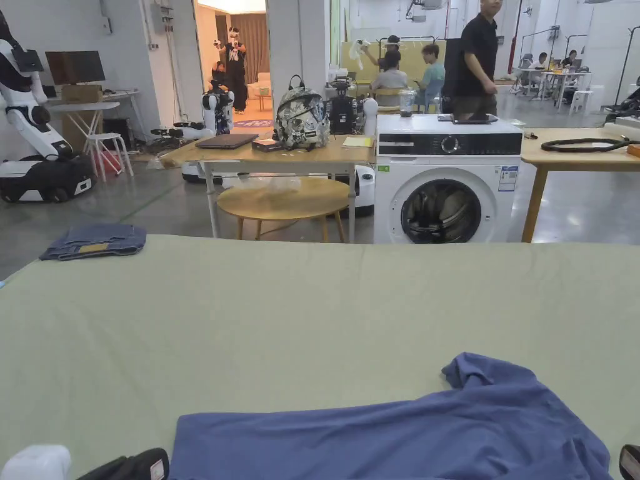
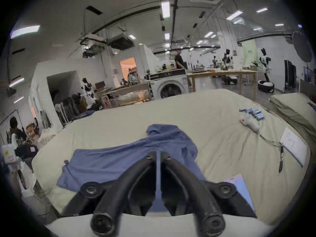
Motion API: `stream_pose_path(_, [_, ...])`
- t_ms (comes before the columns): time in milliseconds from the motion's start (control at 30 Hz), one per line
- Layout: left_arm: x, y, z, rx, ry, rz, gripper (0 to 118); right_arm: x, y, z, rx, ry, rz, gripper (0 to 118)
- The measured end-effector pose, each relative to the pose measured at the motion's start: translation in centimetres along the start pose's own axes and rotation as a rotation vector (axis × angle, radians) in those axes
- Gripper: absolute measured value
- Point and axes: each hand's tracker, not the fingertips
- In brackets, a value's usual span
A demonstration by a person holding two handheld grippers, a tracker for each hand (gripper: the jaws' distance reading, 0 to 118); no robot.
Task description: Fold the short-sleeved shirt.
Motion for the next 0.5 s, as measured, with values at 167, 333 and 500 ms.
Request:
stream_pose_path(167, [2.8,-2.8,3.2,0.006,0.059,-0.021,0,-2.7,-3.3,3.3,-0.044,-0.007,0.040,0])
stream_pose_path(333, [0.5,-5.1,2.7,-0.136,0.121,0.043,0,-3.5,-5.4,3.9,-0.079,-0.023,0.080,0])
stream_pose_path(500, [-4.0,-7.1,-1.1,-0.301,0.164,0.148,32,-2.9,-5.4,4.2,-0.087,-0.007,-0.011,0])
